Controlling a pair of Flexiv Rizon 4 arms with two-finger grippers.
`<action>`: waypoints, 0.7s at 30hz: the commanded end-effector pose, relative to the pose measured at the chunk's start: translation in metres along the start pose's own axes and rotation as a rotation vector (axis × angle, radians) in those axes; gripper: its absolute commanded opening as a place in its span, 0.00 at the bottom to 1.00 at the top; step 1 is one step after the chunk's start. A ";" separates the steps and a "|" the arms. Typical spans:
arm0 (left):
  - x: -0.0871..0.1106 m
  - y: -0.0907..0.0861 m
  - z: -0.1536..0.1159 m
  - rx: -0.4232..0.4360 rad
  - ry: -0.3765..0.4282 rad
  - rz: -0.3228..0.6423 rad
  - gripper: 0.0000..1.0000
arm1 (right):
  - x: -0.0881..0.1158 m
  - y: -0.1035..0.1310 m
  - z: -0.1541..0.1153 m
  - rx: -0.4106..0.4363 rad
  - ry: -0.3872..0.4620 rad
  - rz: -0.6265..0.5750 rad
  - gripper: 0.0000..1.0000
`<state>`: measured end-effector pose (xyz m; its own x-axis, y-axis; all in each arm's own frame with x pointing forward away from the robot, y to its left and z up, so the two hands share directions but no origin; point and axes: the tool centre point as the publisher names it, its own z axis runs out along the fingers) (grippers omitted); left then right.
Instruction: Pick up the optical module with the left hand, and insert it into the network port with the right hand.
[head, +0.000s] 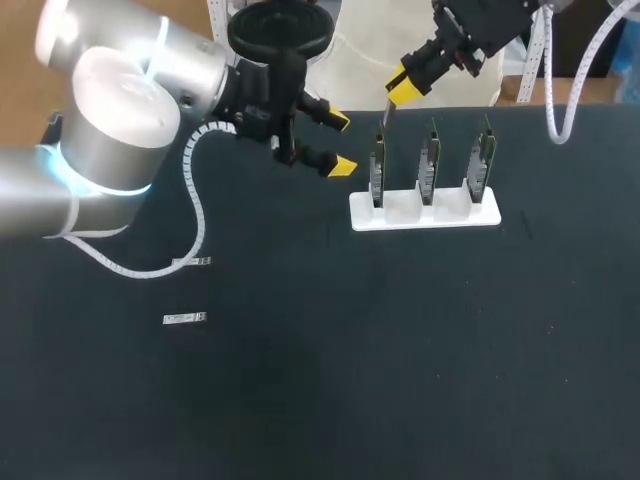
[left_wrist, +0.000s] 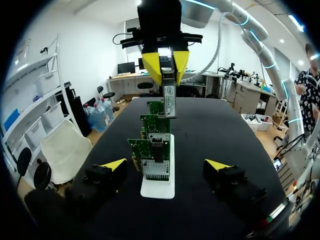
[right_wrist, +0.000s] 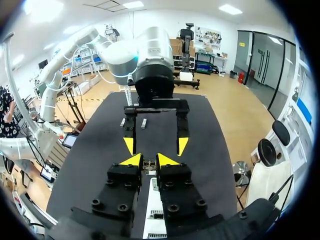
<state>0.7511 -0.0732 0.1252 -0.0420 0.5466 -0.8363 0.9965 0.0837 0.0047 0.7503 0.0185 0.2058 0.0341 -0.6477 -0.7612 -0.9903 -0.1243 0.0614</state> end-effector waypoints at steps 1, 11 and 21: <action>0.001 0.003 0.002 0.001 0.024 -0.011 1.00 | 0.000 0.002 0.001 0.004 0.002 -0.001 0.00; 0.001 -0.002 0.010 0.008 0.044 -0.027 1.00 | -0.001 0.002 0.000 0.008 0.015 -0.007 0.00; 0.006 -0.007 0.015 0.033 0.070 -0.031 1.00 | 0.001 0.003 -0.002 0.010 0.022 -0.010 0.00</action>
<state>0.7423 -0.0816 0.1123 -0.0755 0.5952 -0.8000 0.9963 0.0785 -0.0356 0.7504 0.0175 0.2060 0.0468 -0.6628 -0.7473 -0.9903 -0.1285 0.0520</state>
